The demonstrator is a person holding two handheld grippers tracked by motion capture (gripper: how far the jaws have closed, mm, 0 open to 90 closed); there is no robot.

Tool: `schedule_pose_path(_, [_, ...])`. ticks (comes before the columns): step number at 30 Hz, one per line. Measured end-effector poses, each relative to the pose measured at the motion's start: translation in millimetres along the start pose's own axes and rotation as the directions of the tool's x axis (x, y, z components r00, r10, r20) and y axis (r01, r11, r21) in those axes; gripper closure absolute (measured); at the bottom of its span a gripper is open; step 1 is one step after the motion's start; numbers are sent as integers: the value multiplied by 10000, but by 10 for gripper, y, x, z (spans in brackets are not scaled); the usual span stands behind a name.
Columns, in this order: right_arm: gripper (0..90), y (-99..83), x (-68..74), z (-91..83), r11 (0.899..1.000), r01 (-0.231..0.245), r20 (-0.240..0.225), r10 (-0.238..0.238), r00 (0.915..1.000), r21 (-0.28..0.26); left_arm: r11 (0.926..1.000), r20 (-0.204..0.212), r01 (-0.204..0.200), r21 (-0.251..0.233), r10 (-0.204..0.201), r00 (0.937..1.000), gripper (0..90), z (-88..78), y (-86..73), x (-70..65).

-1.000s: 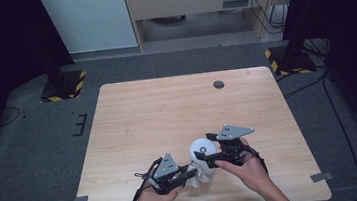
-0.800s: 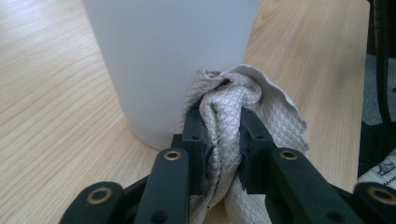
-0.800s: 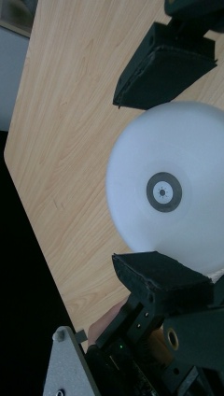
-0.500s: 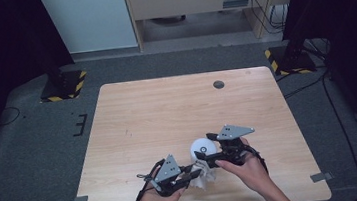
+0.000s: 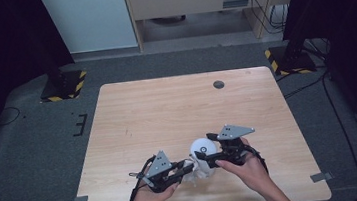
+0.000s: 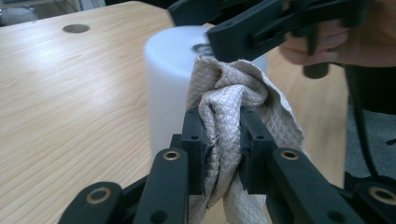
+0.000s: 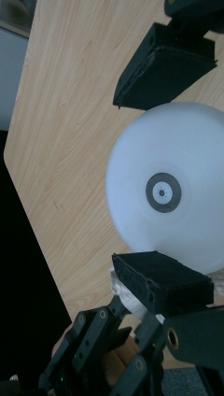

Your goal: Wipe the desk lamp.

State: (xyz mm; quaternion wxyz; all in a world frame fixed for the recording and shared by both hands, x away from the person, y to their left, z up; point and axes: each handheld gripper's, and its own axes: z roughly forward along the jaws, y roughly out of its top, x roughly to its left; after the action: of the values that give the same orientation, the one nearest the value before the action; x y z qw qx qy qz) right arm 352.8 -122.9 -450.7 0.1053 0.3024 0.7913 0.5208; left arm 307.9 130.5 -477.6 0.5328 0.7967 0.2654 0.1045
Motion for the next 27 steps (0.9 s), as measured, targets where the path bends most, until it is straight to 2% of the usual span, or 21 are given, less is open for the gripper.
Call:
schedule_pose_path(4, [206, 0, 0, -1, 10000, 5, 5, -5, 10000, 4, 9986, -311, 88, 524, -72, 9995, 745, 42, -55, 61])
schedule_pose_path(8, [207, -1, 1, -1, 10000, 1, 13, -1, 10000, 0, 9892, -381, 86, 1462, -30, 9993, 746, 157, -155, 61])
schedule_pose_path(9, [207, -1, 0, -2, 10000, -2, 12, 2, 10000, 1, 9876, -371, 43, 1567, 15, 9993, 746, 172, -162, 55])
schedule_pose_path(11, [207, -1, -2, -4, 10000, 1, 13, -1, 10000, 5, 9884, -402, -30, 1521, 92, 9991, 747, 158, -143, 47])
schedule_pose_path(12, [207, -1, -2, -4, 10000, 3, 8, -3, 10000, 1, 9932, -509, -120, 1156, 180, 9985, 748, 118, -110, 41])
schedule_pose_path(13, [207, -1, -2, -2, 10000, 3, 4, -3, 10000, -1, 9952, -540, -149, 971, 202, 9983, 750, 99, -93, 39])
schedule_pose_path(14, [207, -1, -2, -2, 10000, 5, 7, -5, 10000, -2, 9983, -570, -132, 565, 164, 9982, 751, 57, -54, 36])
schedule_pose_path(16, [207, -2, -2, -3, 10000, 2, 10, -2, 10000, -10, 9998, -675, -68, -191, 55, 9977, 752, -24, 15, 35])
schedule_pose_path(17, [207, -2, 0, -2, 10000, 6, 11, -6, 10000, -14, 9994, -698, -80, -347, 56, 9975, 752, -44, 35, 34])
schedule_pose_path(19, [207, -1, 5, -1, 10000, 49, 6, -49, 10000, -11, 9998, -623, -43, -206, 30, 9981, 752, -24, 18, 33])
schedule_pose_path(21, [206, 0, 5, -3, 10000, 30, 70, -30, 10000, -22, 9994, -487, -30, 330, 46, 9988, 752, 47, -37, 24])
schedule_pose_path(24, [191, 2, 1, -11, 10000, 17, 129, -17, 9999, 5, 9947, -411, -230, 1002, 273, 9988, 751, 129, -78, -11])
schedule_pose_path(27, [124, 10, 15, -23, 9997, 191, 201, -194, 9996, 134, 9938, -459, -295, 1069, 345, 9983, 750, 122, -67, -21])
